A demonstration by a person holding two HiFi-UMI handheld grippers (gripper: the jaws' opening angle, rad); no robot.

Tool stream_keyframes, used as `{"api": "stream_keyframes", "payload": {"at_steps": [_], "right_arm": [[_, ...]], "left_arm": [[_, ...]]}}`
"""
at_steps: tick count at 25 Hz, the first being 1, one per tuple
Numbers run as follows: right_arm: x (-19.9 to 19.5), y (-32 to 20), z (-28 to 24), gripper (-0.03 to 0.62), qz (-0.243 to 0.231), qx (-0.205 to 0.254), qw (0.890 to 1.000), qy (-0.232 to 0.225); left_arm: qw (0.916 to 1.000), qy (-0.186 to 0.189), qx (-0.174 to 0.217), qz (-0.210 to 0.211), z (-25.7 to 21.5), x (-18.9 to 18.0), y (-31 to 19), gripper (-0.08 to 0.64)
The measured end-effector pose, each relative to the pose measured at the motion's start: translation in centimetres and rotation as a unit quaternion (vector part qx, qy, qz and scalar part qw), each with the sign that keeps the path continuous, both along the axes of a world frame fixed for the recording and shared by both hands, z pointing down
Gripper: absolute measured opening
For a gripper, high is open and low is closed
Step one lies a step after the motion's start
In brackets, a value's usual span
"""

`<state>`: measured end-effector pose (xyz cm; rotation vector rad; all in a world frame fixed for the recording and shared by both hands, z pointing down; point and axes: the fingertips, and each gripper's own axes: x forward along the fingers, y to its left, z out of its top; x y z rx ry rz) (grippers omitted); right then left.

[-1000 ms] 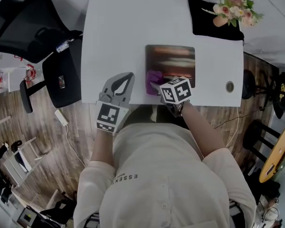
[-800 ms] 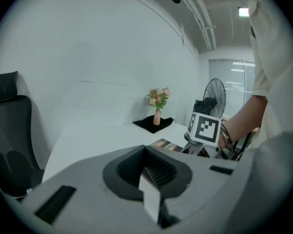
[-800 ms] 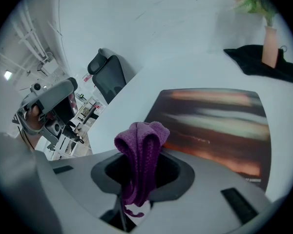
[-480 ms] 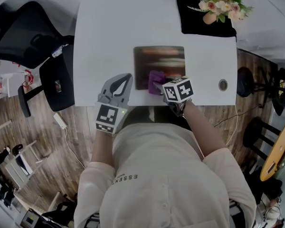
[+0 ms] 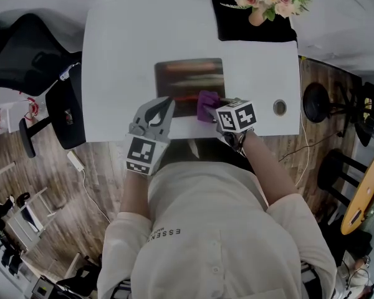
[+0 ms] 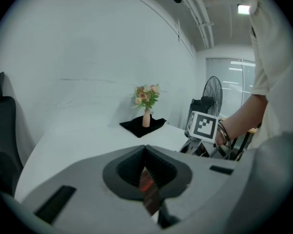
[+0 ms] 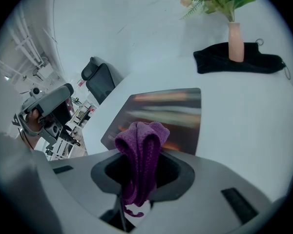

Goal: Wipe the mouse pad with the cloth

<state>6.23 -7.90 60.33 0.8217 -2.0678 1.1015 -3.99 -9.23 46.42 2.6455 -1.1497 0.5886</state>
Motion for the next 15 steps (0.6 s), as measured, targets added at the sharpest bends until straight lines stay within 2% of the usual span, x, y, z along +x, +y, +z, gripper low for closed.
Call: {"api": "stream_keyframes", "payload": {"at_steps": [15], "right_arm": [[8.4,-0.2,0.4,0.117,0.043,-0.008,0.999,0.007]], "left_arm": [[0.9998,-0.003,0.002,0.021,0.2,6.2,-0.4,0.000]]}}
